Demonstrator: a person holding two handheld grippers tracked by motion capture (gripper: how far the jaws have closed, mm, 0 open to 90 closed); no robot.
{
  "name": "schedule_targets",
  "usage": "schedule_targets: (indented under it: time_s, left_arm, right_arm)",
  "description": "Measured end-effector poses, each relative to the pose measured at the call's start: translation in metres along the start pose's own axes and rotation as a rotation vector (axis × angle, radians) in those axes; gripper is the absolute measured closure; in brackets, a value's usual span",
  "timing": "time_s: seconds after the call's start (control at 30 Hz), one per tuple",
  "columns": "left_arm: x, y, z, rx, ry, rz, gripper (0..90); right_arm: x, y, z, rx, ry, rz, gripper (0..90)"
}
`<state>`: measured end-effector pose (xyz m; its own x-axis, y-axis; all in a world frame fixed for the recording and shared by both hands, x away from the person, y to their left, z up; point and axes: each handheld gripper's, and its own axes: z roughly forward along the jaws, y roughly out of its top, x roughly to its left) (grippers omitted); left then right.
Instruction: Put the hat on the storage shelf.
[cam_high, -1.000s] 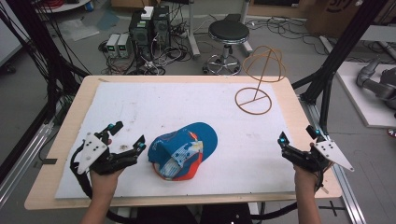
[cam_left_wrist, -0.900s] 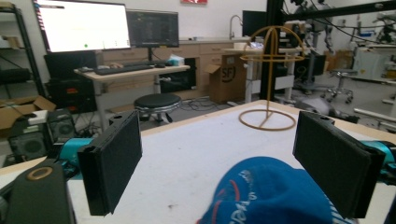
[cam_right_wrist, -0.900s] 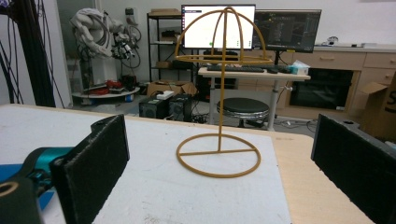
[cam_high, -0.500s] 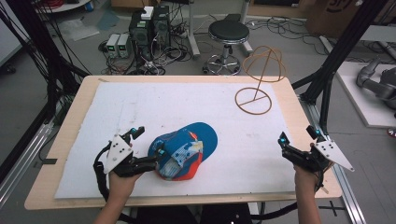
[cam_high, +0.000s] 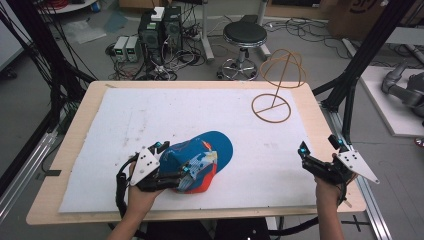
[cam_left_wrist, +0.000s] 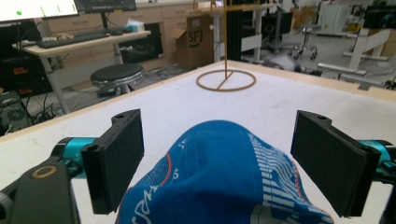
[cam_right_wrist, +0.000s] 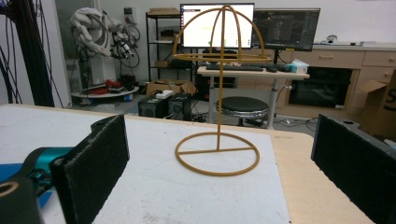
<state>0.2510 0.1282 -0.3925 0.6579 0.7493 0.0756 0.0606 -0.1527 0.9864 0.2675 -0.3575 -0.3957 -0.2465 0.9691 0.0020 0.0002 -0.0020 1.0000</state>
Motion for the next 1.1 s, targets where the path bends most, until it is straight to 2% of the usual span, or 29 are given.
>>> schedule_targets:
  time_s: [0.3,0.57,0.6,0.67,0.87,1.1]
  left_arm:
    - [-0.003,-0.008,0.011,0.084,-0.025,-0.003,18.1]
    - [-0.007,-0.013,0.017,0.137,-0.032,0.023,23.8]
    - [-0.007,-0.014,0.018,0.139,-0.031,0.032,28.5]
    - [-0.009,-0.015,0.019,0.150,-0.032,0.048,30.7]
    - [-0.007,-0.017,0.023,0.189,-0.057,0.032,44.1]
    - [-0.006,-0.020,0.028,0.256,-0.040,0.019,52.5]
  right_arm:
    - [0.000,0.000,0.000,-0.002,0.000,-0.003,3.9]
    - [0.000,0.000,0.000,-0.002,-0.001,-0.004,3.9]
    - [0.000,0.000,0.000,-0.001,-0.003,-0.004,3.9]
    - [0.000,0.000,0.000,-0.004,-0.003,-0.007,3.9]
    - [0.000,0.000,0.000,-0.003,-0.001,-0.009,3.9]
    - [-0.001,0.000,0.000,-0.001,-0.002,-0.005,3.9]
